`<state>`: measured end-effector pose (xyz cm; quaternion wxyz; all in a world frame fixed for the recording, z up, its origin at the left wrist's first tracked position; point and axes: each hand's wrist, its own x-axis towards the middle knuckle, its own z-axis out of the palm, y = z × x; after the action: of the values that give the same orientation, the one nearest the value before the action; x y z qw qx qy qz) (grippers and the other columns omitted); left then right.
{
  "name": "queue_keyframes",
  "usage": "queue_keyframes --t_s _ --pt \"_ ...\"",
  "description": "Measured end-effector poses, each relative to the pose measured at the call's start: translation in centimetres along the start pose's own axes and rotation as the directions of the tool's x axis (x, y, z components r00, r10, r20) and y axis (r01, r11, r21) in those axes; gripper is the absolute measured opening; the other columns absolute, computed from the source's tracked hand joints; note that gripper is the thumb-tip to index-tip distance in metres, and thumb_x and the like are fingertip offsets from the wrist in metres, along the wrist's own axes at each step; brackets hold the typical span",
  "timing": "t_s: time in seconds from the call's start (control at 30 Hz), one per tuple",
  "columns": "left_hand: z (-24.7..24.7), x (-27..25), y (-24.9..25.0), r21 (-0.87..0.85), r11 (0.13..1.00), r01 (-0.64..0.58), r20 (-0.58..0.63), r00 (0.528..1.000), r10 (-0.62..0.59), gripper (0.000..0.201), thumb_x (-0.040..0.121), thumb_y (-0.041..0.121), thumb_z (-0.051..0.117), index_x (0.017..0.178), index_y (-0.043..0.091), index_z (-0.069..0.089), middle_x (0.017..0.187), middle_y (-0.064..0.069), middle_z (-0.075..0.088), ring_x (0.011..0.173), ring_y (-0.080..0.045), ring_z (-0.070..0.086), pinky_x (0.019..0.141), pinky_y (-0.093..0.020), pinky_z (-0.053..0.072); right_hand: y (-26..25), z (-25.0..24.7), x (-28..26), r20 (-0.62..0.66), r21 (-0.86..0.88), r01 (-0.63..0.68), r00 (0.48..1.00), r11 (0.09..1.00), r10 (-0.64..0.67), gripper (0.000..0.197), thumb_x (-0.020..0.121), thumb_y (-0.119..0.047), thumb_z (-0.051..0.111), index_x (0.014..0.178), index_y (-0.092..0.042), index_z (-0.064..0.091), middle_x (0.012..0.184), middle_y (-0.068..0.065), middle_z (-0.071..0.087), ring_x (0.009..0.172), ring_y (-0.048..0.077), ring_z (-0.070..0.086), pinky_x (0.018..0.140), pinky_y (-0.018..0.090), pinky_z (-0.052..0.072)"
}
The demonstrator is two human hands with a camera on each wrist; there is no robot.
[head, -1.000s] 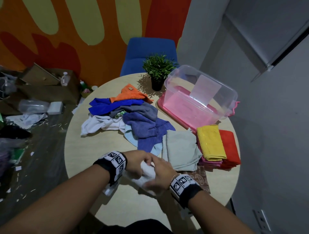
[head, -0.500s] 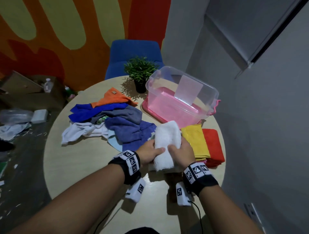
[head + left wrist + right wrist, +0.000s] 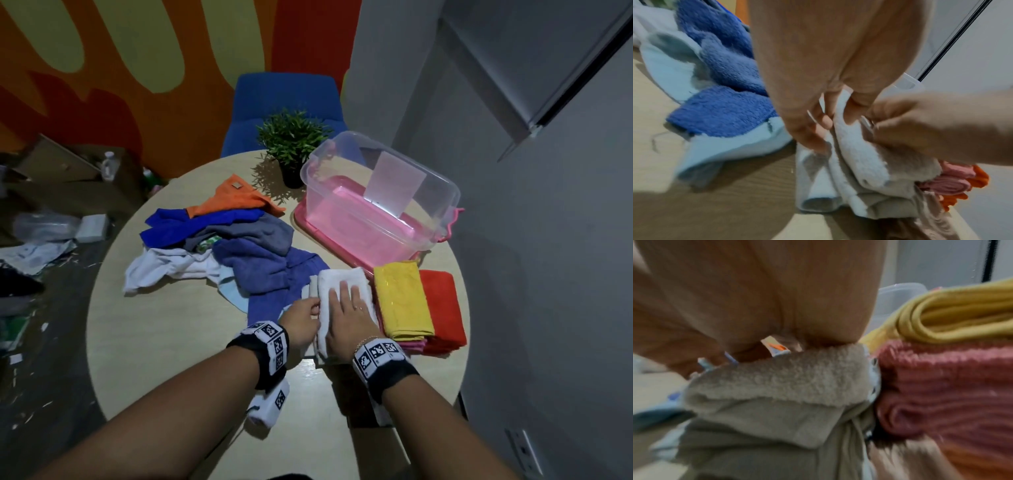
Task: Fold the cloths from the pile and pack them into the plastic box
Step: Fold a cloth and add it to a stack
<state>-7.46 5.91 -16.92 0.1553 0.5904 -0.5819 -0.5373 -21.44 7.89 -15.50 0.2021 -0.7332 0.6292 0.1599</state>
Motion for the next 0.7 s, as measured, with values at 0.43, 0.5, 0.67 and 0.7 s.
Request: queue_keyframes --t_s 0.43,0.5,0.67,0.7 --pt "-10.3 4.2 -3.5 0.852 0.45 0.268 -0.343 0.935 0.093 0.035 0.102 0.023 0.042 0.136 0.032 0.039 0.142 -0.004 0.045 0.136 -0.033 0.031 0.104 -0.061 0.03 -1.0 -2.0 -1.8 -0.23 0.346 0.106 0.973 0.932 -0.025 0.07 0.096 -0.014 0.049 0.157 -0.018 0.014 0.166 0.004 -0.005 0.153 0.024 -0.009 0.122 0.033 0.0" --pt "-10.9 4.4 -2.7 0.831 0.491 0.26 -0.338 0.938 0.076 0.023 0.102 0.018 0.04 0.119 0.029 0.05 0.129 -0.002 0.055 0.128 -0.03 0.039 0.103 -0.057 0.032 -1.6 -2.7 -2.4 -0.308 0.365 0.159 0.95 0.917 -0.043 0.059 0.099 -0.015 0.047 0.154 -0.018 0.024 0.166 0.002 0.005 0.153 0.023 -0.004 0.12 0.028 -0.001" --pt "-12.6 3.6 -1.4 0.468 0.88 -0.087 -0.463 0.824 0.327 0.022 0.098 0.01 0.046 0.106 0.013 0.066 0.109 -0.014 0.066 0.106 -0.039 0.058 0.089 -0.051 0.048 -3.3 -5.0 -3.1 -0.436 0.436 0.25 0.899 0.864 -0.04 0.052 0.095 -0.013 0.053 0.145 -0.02 0.041 0.16 0.0 0.027 0.149 0.019 0.02 0.12 0.025 0.013" --pt "-12.9 2.8 -0.6 0.412 0.898 -0.157 -0.514 0.774 0.371 0.025 0.097 0.007 0.047 0.11 0.01 0.068 0.111 -0.015 0.067 0.105 -0.037 0.059 0.092 -0.049 0.049 -3.7 -5.6 -3.0 -0.454 0.452 0.263 0.89 0.853 -0.034 0.051 0.095 -0.012 0.054 0.144 -0.02 0.043 0.158 -0.001 0.03 0.146 0.017 0.025 0.12 0.024 0.016"
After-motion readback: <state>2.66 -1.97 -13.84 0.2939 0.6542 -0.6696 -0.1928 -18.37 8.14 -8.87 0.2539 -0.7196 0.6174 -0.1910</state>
